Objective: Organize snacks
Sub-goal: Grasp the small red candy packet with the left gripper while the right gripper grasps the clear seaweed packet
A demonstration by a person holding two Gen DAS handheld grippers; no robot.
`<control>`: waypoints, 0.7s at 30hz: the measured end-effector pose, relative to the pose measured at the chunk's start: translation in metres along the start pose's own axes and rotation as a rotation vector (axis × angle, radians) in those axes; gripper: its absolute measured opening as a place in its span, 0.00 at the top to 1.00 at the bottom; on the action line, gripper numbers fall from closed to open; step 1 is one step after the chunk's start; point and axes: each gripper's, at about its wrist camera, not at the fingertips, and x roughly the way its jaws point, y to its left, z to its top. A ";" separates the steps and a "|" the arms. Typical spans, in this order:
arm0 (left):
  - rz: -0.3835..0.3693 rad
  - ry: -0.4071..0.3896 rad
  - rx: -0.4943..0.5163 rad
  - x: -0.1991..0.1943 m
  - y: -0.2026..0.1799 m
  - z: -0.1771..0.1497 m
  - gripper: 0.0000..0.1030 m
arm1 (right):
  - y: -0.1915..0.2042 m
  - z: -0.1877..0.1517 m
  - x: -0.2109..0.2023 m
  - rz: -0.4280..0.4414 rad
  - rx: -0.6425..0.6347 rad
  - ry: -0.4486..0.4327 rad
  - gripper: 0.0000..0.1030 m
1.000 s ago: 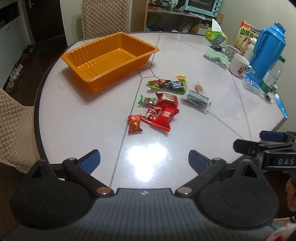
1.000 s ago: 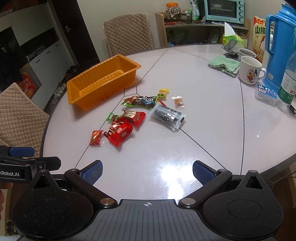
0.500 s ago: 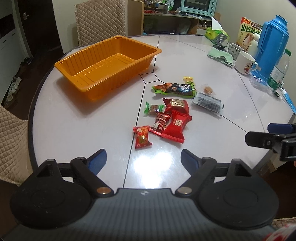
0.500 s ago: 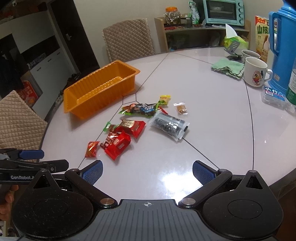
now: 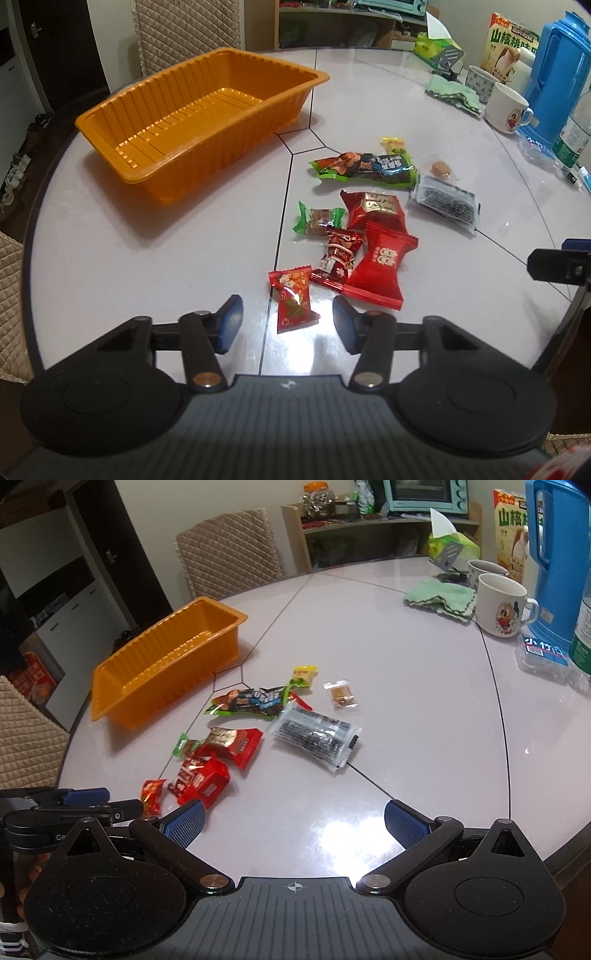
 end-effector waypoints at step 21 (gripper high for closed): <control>-0.027 0.051 -0.001 0.034 0.004 0.012 0.81 | -0.013 0.018 0.028 -0.007 -0.068 -0.027 0.00</control>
